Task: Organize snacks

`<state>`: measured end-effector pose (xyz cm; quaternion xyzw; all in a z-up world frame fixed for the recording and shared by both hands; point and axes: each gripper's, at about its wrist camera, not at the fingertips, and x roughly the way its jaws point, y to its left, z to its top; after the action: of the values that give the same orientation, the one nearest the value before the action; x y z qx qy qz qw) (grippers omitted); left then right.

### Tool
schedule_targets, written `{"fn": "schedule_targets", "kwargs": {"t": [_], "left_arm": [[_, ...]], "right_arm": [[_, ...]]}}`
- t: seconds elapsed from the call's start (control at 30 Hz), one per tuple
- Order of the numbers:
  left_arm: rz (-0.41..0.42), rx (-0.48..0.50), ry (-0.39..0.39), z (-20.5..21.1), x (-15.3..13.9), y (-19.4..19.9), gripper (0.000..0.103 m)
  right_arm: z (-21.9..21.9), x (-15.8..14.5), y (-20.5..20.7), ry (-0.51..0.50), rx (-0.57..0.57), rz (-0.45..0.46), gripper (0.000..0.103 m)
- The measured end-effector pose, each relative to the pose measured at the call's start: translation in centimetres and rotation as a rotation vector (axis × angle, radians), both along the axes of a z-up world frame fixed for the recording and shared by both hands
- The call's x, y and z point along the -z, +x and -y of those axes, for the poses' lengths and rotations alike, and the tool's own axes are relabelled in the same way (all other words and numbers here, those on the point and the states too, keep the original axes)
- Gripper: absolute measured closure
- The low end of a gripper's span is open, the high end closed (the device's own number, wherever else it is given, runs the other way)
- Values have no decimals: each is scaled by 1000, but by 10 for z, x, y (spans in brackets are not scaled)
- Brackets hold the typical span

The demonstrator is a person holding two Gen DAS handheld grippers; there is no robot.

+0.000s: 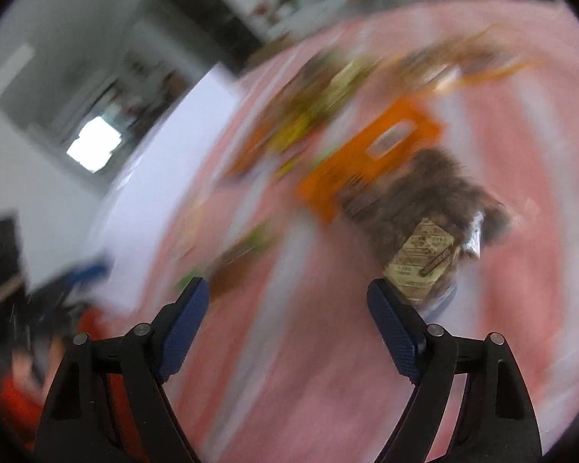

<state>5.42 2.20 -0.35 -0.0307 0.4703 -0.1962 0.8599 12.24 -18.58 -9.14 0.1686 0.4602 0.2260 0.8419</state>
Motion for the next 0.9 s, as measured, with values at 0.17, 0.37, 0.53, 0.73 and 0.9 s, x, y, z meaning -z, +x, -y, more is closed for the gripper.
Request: {"fn": "schedule_targets", "kwargs": {"t": [0.17,0.37,0.53,0.73,0.9], "left_arm": [[-63,3,159,22,58,11,10],[73,-20,226,32,69,25,0],[65,-119,228,30,70,79,0],[65,-200,230,43,73,147,0],[61,-239,228,43,72,167,0]], "right_arm": [[36,-14,-4,-286,182,119,14],[56,-8,-14,-635,305,106,13],[79,-8,6,-581,365,38,7],[97,-11,17,-541,383,15,2],[101,-12,23,-541,381,16,2]]}}
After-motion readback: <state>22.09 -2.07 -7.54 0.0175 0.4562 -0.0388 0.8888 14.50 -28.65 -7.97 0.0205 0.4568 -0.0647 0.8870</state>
